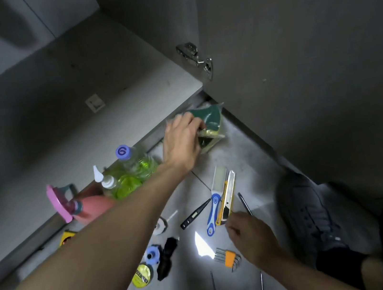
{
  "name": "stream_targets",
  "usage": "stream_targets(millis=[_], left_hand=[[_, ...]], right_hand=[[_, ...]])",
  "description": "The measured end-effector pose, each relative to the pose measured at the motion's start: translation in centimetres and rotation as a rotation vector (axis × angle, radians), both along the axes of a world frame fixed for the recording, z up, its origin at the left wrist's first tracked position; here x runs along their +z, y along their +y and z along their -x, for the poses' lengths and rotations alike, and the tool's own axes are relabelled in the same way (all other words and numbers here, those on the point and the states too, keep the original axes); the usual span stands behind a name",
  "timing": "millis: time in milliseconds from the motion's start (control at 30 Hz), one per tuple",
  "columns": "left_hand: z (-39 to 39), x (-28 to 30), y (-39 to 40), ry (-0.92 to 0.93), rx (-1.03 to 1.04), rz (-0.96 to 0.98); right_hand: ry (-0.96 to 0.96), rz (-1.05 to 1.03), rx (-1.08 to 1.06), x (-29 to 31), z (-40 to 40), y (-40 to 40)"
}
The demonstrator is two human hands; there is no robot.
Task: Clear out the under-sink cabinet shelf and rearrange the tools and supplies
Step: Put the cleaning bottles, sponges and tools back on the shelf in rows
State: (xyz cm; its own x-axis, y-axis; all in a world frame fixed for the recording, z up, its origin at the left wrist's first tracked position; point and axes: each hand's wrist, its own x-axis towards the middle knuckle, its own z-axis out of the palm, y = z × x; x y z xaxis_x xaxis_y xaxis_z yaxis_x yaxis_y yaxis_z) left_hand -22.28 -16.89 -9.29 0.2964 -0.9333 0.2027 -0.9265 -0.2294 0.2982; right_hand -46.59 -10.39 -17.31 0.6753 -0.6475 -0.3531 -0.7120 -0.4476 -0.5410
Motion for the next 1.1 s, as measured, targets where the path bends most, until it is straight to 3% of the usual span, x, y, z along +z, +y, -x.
stream_targets(millis=[200,367,467,567,667,767,900,1000,1100], left_hand=[[-1.9,-0.3,-3.1,-0.009,-0.233,-0.104],[-1.6,0.0,-1.5,0.079,-0.445,-0.038],[-1.6,0.1,0.5,0.053,-0.526,-0.043],[-1.4,0.1,1.5,0.058,-0.521,-0.049],[-1.1,0.6,2.2,0.071,-0.449,-0.001],[-0.4,0.8,4.8,0.097,-0.265,0.054],[0.8,0.1,11.9,0.228,-0.167,-0.009],[1.4,-0.9,17.4,0.288,-0.086,-0.155],[1.7,-1.4,21.7,0.328,0.037,-0.25]], right_hand=[[0.003,-0.031,-0.193,0.3,-1.4,-3.6],[-0.405,-0.144,-0.685,2.0,-4.7,-6.4],[-0.551,-0.324,-0.816,4.6,-8.9,-10.8],[-0.471,-0.485,-0.864,5.5,-11.5,-14.4],[-0.607,-0.705,-0.849,6.0,-11.8,-15.4],[-0.719,-0.709,-1.003,6.4,-12.2,-15.6],[-0.647,-0.768,-1.017,5.8,-14.3,-15.0],[-0.309,-0.409,-0.864,4.6,-15.2,-14.7],[-0.187,-0.207,-0.804,4.2,-15.5,-14.5]])
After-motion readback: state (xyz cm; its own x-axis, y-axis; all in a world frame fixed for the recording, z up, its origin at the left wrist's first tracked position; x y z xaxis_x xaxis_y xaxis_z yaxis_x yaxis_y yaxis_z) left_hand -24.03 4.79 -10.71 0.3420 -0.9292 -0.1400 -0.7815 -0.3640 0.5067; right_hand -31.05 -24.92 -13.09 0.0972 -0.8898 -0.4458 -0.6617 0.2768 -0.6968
